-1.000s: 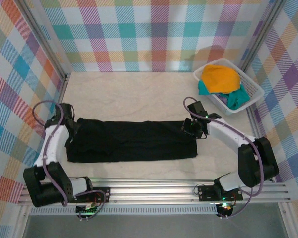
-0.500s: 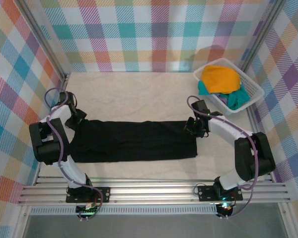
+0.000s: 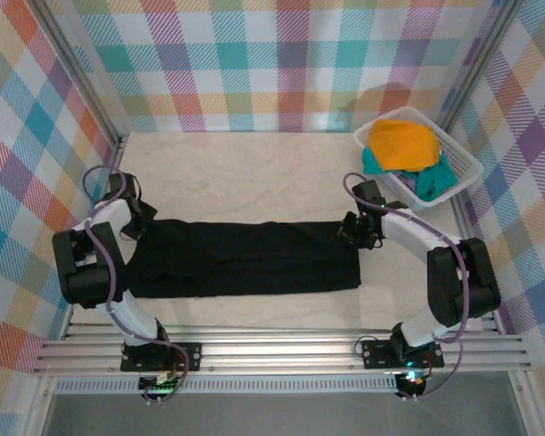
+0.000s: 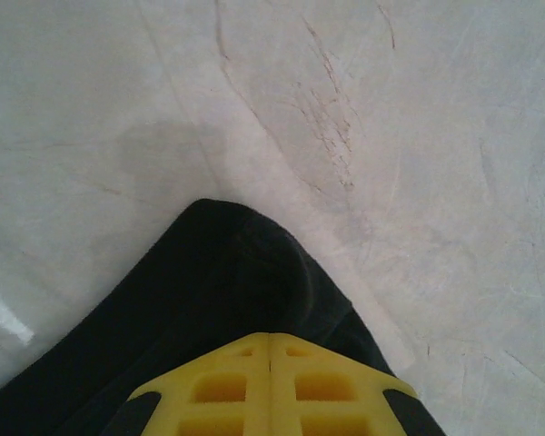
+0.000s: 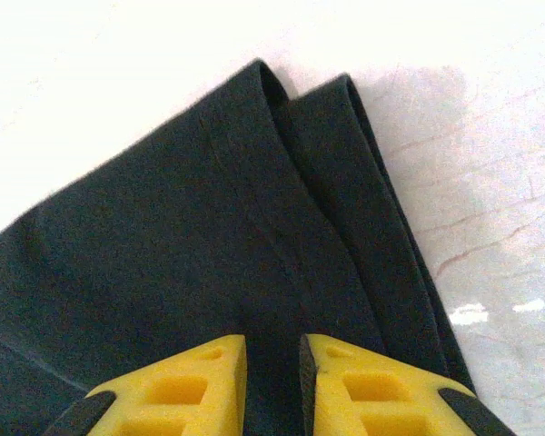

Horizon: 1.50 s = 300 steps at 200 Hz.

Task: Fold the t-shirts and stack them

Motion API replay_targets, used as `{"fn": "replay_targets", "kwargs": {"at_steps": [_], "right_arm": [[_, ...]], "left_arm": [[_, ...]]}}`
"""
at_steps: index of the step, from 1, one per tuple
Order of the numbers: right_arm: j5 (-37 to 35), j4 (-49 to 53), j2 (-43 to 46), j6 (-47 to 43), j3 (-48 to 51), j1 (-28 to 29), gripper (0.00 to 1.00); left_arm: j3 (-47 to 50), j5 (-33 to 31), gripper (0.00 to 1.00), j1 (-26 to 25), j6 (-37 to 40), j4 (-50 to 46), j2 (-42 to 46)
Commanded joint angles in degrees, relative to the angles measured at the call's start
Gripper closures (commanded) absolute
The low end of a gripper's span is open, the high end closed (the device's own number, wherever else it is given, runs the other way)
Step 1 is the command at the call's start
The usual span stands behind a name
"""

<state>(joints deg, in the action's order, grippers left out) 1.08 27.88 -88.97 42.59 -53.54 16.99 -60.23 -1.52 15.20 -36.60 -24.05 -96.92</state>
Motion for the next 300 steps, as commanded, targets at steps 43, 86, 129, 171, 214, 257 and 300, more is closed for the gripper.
{"fn": "replay_targets", "kwargs": {"at_steps": [43, 86, 129, 171, 214, 257, 300], "right_arm": [[-3.62, 0.61, -5.64, -0.97, -5.04, -0.51, 0.77], [-5.49, -1.36, -7.41, -1.81, -5.39, -1.99, 0.77], [0.03, -5.68, -11.30, -7.38, -8.75, -2.62, 0.77], [0.89, -4.11, -14.48, -9.11, -11.74, -3.54, 0.76], [1.35, -4.30, -17.63, -11.29, -12.86, -3.90, 0.76], [2.57, -5.11, -17.44, -11.74, -12.51, -3.99, 0.75], [4.70, -5.47, -17.18, -10.48, -12.74, -3.99, 0.85]], "left_arm": [[2.23, -9.35, 1.00, 3.83, -3.52, -8.69, 3.04], [1.81, -10.55, 1.00, 3.96, -5.05, -12.48, 0.77], [2.70, -15.85, 0.62, 2.84, -7.60, -16.02, 7.11], [3.95, -16.22, 0.59, -4.78, -9.66, -17.17, 19.18], [1.26, -5.74, 0.65, -11.86, -10.40, -14.62, 10.60], [2.52, -4.47, 0.67, -13.80, -10.25, -12.54, 7.37], [2.91, -5.77, 0.69, -13.80, -9.39, -12.60, 5.63]]}}
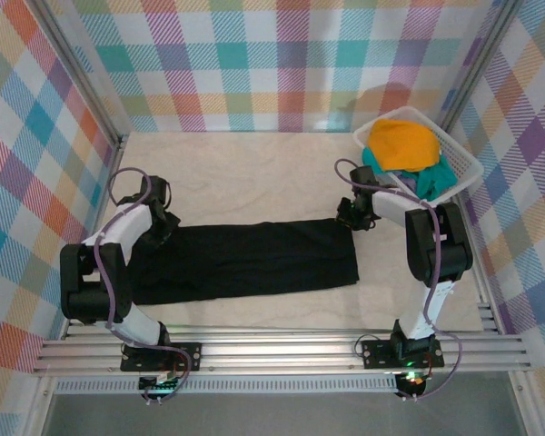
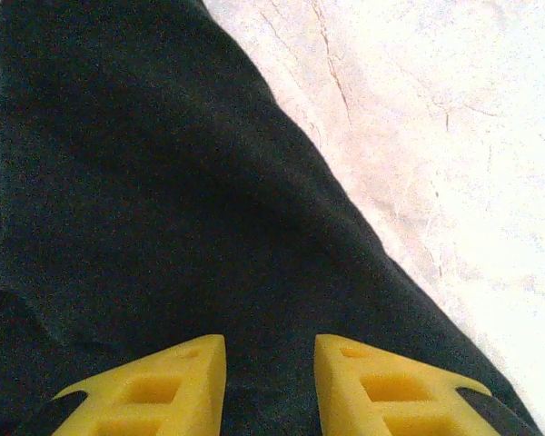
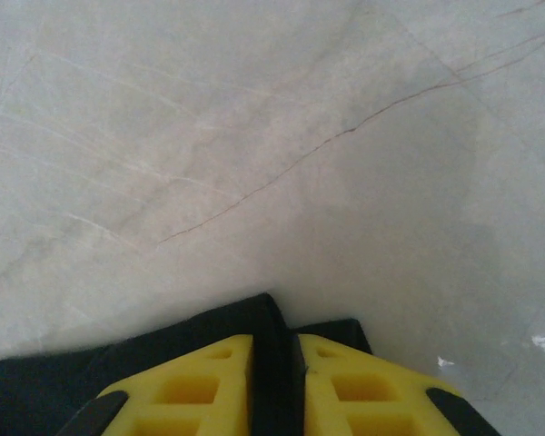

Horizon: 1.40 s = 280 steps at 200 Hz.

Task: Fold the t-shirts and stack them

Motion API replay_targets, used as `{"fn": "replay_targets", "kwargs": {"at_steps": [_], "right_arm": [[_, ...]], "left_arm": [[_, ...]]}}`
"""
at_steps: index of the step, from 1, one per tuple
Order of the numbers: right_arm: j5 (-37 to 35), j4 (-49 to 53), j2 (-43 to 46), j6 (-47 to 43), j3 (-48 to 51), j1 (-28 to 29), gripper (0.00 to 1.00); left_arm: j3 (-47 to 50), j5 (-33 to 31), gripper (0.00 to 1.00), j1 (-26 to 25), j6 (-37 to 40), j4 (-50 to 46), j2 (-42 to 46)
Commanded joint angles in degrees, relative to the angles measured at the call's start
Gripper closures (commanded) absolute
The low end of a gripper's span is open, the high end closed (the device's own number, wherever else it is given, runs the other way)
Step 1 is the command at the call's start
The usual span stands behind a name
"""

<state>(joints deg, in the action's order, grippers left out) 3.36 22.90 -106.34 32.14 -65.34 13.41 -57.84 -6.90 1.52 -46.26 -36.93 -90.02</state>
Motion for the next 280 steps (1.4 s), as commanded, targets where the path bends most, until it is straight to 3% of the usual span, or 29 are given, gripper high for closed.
{"fn": "replay_targets", "kwargs": {"at_steps": [1, 55, 88, 134, 178, 280], "right_arm": [[2.44, -0.49, 0.23, 0.04, -0.93, -0.40, 0.86], [0.61, -0.33, 1.12, 0.90, -0.76, -0.36, 0.88], [-0.26, -0.04, 2.58, 1.44, -0.58, -0.40, 1.00], [-3.63, 1.35, 4.11, 1.52, -0.58, -0.56, 1.00], [-4.62, 2.46, 3.36, 1.95, -1.12, -3.32, 1.00], [-3.63, 6.08, -0.64, 1.95, -6.40, -6.93, 1.00]], "left_arm": [[0.62, -0.44, 0.69, -0.11, 0.33, 0.32, -1.29], [1.97, -0.49, 0.70, -0.11, 0.58, 0.72, -1.49], [2.03, -0.71, 0.70, -0.11, 0.65, 0.72, -1.47], [1.78, -1.54, 0.72, 0.01, 0.33, -0.08, -3.37], [5.77, 3.16, 0.79, 4.19, -4.35, 2.98, -7.90], [0.55, 2.19, 0.81, 3.90, -0.66, 3.46, -10.96]]}}
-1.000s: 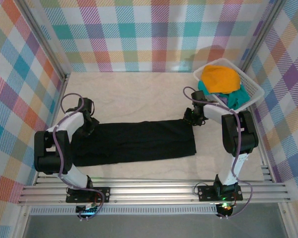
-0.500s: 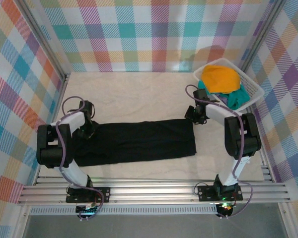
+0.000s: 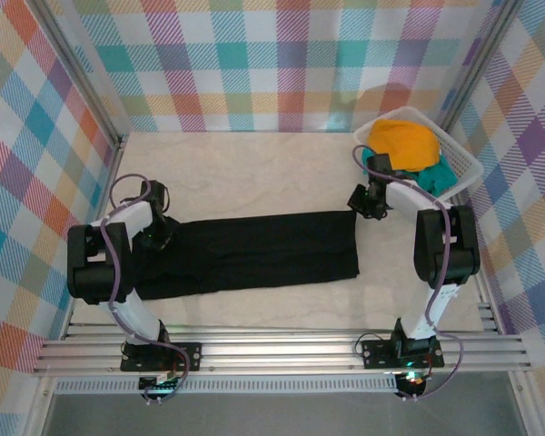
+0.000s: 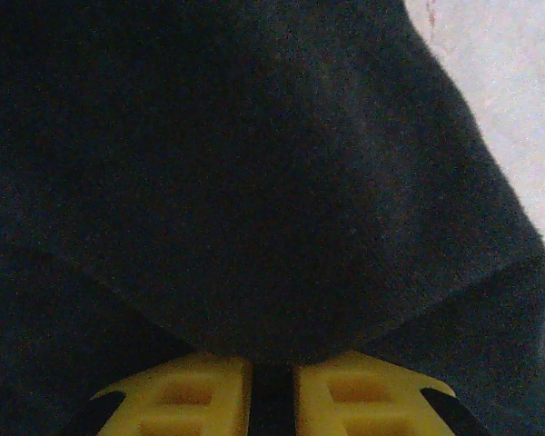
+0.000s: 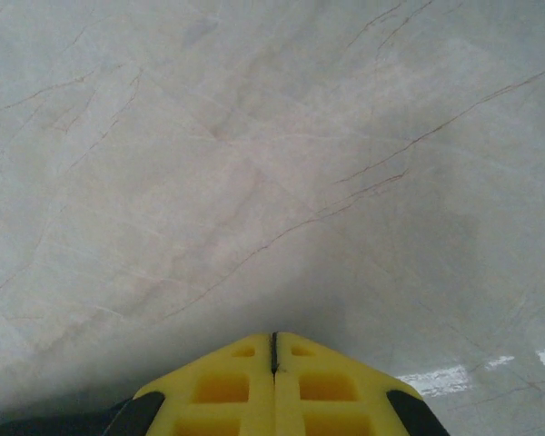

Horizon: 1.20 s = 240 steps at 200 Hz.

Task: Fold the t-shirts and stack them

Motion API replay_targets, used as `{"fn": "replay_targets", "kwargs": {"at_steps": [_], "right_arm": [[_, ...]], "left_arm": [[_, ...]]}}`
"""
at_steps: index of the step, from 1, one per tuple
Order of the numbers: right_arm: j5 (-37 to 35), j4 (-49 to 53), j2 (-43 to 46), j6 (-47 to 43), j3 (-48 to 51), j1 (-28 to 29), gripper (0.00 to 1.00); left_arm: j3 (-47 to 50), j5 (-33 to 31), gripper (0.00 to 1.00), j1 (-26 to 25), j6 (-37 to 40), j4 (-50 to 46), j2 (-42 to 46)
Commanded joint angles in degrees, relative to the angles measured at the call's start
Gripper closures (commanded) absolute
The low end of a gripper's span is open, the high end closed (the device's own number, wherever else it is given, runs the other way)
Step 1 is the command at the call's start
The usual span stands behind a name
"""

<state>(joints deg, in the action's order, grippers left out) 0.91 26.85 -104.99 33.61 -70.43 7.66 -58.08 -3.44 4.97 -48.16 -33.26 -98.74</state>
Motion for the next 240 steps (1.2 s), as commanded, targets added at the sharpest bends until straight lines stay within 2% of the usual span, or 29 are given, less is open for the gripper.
{"fn": "replay_targets", "kwargs": {"at_steps": [1, 25, 56, 71, 85, 105, 127, 158, 189, 216, 240], "right_arm": [[-1.13, 2.18, -2.03, 0.49, -1.30, -1.21, 1.00], [-0.22, 2.70, -3.11, -0.04, -1.28, -1.18, 1.00], [-2.51, 3.92, 0.94, -1.04, -0.07, -1.16, 0.71], [-6.61, 5.70, 5.00, -1.41, 0.88, -0.15, 0.62], [-10.12, 6.90, 8.29, -1.90, 1.95, 2.24, 0.56], [-10.04, 6.49, 10.32, -1.83, 3.66, 5.97, 0.56], [-4.98, 4.11, 8.17, -2.99, 4.39, 9.40, 0.65], [0.65, 5.63, 0.70, -4.56, 1.26, 11.80, 0.69], [-0.96, 8.51, -3.83, -3.34, -0.17, 11.69, 0.70], [-0.20, 11.30, -5.88, -0.85, -0.48, 9.18, 0.69], [0.93, 11.69, -4.31, 2.01, 2.75, 5.92, 0.69]], "left_arm": [[0.79, -1.28, 0.81, 0.42, 1.23, -0.22, -2.15], [-1.19, -3.04, 0.79, -1.79, 3.36, -1.82, 1.60], [-2.85, -7.47, 0.64, -5.12, 1.79, -7.96, 10.67], [-1.46, -9.44, 0.60, -6.77, -1.88, -10.54, 15.12], [1.48, -8.50, 0.60, -8.69, -6.63, -10.56, 17.99], [6.77, -5.14, 0.60, -11.53, -14.40, -9.63, 19.84], [12.09, -0.95, 0.62, -12.53, -18.88, -7.00, 20.22], [13.93, 1.01, 0.67, -12.59, -18.82, -7.72, 18.26], [14.38, -2.60, 0.67, -12.54, -16.06, -5.27, 16.10], [5.29, -1.04, 0.68, -11.16, -10.08, -5.02, 3.81], [-10.29, 7.69, 0.74, -9.59, -6.58, -6.33, -12.42]]}}
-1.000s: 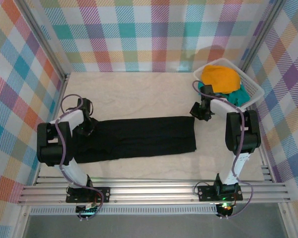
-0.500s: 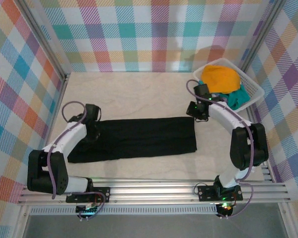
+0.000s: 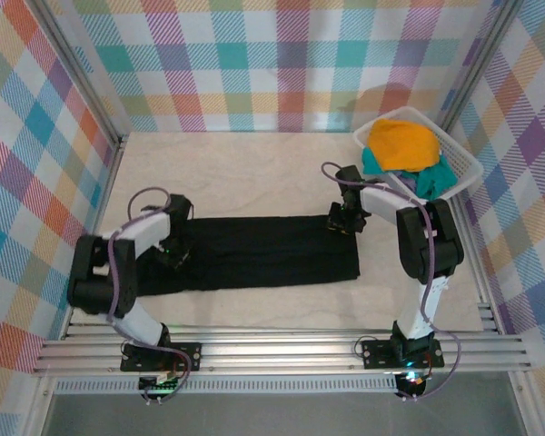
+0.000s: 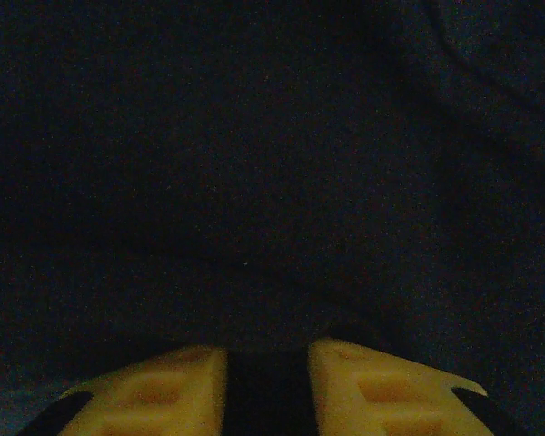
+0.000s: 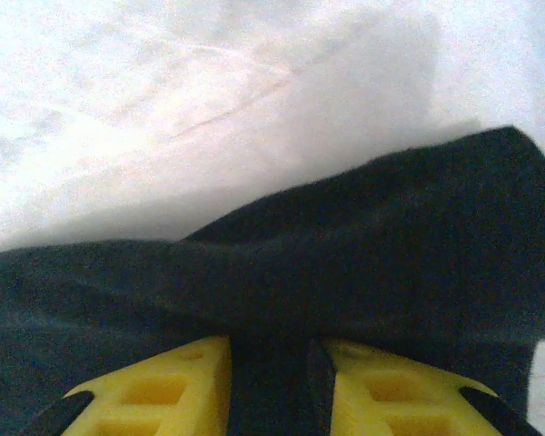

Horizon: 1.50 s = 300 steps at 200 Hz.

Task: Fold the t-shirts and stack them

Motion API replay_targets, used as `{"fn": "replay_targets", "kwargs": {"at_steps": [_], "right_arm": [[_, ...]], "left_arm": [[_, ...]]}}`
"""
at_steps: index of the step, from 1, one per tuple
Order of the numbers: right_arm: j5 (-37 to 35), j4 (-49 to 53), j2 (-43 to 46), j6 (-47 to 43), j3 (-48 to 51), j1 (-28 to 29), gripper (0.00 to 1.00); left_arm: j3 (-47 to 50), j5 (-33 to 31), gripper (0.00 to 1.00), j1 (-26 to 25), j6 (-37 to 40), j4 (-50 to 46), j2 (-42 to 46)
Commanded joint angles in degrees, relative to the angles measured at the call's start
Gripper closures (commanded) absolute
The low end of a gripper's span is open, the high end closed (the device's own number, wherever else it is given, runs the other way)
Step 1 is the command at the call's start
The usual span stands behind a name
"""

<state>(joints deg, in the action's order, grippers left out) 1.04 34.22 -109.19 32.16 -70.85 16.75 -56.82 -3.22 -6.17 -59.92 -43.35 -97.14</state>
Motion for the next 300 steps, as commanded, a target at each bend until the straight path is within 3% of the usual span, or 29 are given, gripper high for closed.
{"fn": "replay_targets", "kwargs": {"at_steps": [1, 14, 42, 77, 108, 142, 159, 177, 205, 226, 258, 300], "right_arm": [[0.85, 4.30, 0.04, 3.57, 3.39, -3.24, 0.69], [1.94, 3.35, 2.48, 5.25, 6.31, -3.66, 0.69], [4.55, 0.12, 8.70, 12.23, 14.65, -2.22, 0.68], [4.39, -1.63, 13.01, 22.66, 20.85, 8.90, 0.69], [6.29, -6.48, 12.24, 29.16, 20.43, 18.47, 0.68], [6.31, -4.68, 10.98, 28.53, 14.82, 20.16, 0.67], [2.51, -0.66, 14.44, 27.70, 13.75, 20.08, 0.66], [-1.89, 2.31, 20.19, 24.08, 13.92, 18.42, 0.61], [0.49, -2.29, 26.24, 9.02, 17.26, 11.04, 0.52], [6.12, -0.84, 25.12, -1.57, 16.66, 4.41, 0.52], [13.30, 3.83, 18.54, -9.09, 12.63, 1.18, 0.52], [18.13, 0.81, 16.55, -8.09, 14.30, 1.95, 0.52]], "left_arm": [[-12.35, 7.77, 0.74, 1.53, 5.26, 3.66, -14.60], [-23.77, 9.15, 0.75, 1.45, 6.14, 1.98, -21.36], [-54.80, 5.91, 0.77, -0.35, 8.88, -6.71, -37.20], [-88.32, 7.70, 0.74, -3.41, 6.94, -13.33, -52.59], [-92.15, 10.89, 0.69, -4.50, 8.15, -4.83, -51.57], [-91.64, 7.48, 0.63, -5.31, 14.49, -8.68, -42.88], [-83.93, 2.59, 0.62, -6.24, 14.11, -14.62, -34.49], [-60.57, 2.28, 0.63, -8.01, 11.24, -10.22, -19.24], [-24.97, 10.78, 0.65, -13.20, 4.04, -2.53, 2.04], [-6.40, 19.95, 0.64, -21.51, -3.32, 1.95, 12.84], [6.16, 24.65, 0.61, -36.26, -12.17, 9.07, 17.53], [7.38, 25.00, 0.59, -41.02, -14.16, 14.08, 9.70]]}}
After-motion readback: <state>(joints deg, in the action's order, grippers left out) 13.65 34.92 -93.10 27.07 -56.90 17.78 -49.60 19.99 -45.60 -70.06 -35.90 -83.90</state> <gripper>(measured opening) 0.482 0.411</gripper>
